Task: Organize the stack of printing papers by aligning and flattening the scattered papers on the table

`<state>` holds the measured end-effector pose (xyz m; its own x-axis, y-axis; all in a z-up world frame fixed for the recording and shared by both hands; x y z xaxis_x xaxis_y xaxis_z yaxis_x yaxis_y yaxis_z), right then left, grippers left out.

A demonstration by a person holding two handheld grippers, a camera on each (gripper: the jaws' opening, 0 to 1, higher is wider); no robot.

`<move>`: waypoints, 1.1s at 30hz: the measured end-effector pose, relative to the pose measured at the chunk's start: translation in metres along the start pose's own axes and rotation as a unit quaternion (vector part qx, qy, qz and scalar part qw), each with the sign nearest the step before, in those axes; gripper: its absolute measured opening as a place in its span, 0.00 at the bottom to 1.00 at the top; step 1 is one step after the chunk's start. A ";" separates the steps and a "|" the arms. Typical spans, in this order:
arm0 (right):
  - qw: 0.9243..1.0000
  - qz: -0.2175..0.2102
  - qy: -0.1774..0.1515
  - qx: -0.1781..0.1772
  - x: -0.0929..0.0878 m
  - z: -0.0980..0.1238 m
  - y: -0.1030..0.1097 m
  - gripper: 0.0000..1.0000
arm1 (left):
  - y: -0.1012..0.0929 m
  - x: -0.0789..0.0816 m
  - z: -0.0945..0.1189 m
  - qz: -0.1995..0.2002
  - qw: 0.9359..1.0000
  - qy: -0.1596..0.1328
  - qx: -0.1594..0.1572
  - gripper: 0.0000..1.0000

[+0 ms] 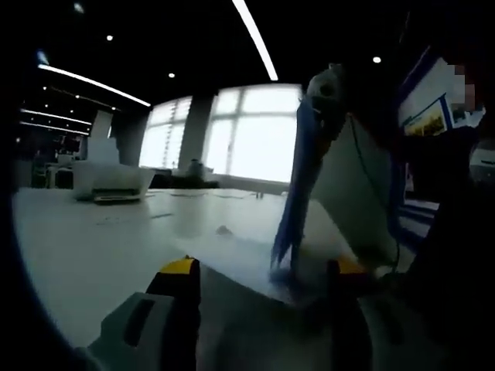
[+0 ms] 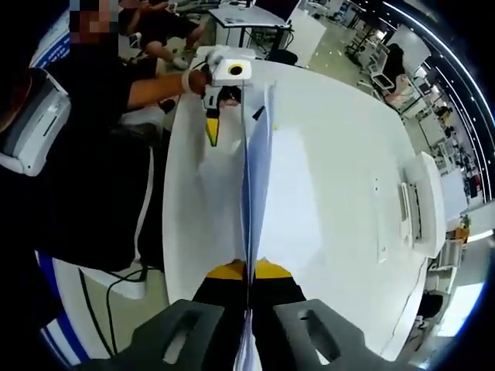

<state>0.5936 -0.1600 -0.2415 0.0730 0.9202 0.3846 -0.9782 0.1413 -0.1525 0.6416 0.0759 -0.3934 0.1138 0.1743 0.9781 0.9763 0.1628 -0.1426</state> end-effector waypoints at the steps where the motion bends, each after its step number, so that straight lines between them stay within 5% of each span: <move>1: 1.000 0.000 0.000 0.000 0.000 0.000 0.000 0.00 | 0.000 0.001 0.000 0.000 1.000 -0.001 0.000 0.71; 14: 1.000 0.002 0.004 -0.002 0.001 0.001 0.000 0.00 | 0.008 0.004 0.025 -0.020 0.999 -0.003 0.035 0.72; 16: 1.000 0.005 0.005 -0.001 0.004 -0.001 0.000 0.00 | 0.000 0.015 0.021 -0.028 0.999 -0.032 0.017 0.71; 23: 1.000 0.018 0.011 0.007 0.015 -0.013 0.002 0.00 | -0.016 0.020 -0.014 -0.062 0.998 -0.014 -0.029 0.54; 33: 0.999 0.032 0.013 0.016 0.027 -0.023 0.004 0.00 | -0.020 0.019 -0.027 -0.056 0.998 -0.008 -0.035 0.59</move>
<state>0.5961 -0.1263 -0.2525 0.0138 0.9360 0.3518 -0.9868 0.0695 -0.1462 0.6291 0.0496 -0.3681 0.0018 0.1749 0.9846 0.9933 0.1136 -0.0220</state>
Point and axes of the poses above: the point that each gripper's makers call its tool centre point, and the gripper's own axes: z roughly backward along the fingers, y roughly to its left, x roughly out of its top, the point moved 6 cm from there along z, roughly backward along the fingers, and after that the axes turned 8 degrees about -y, right-handed, at the moved point
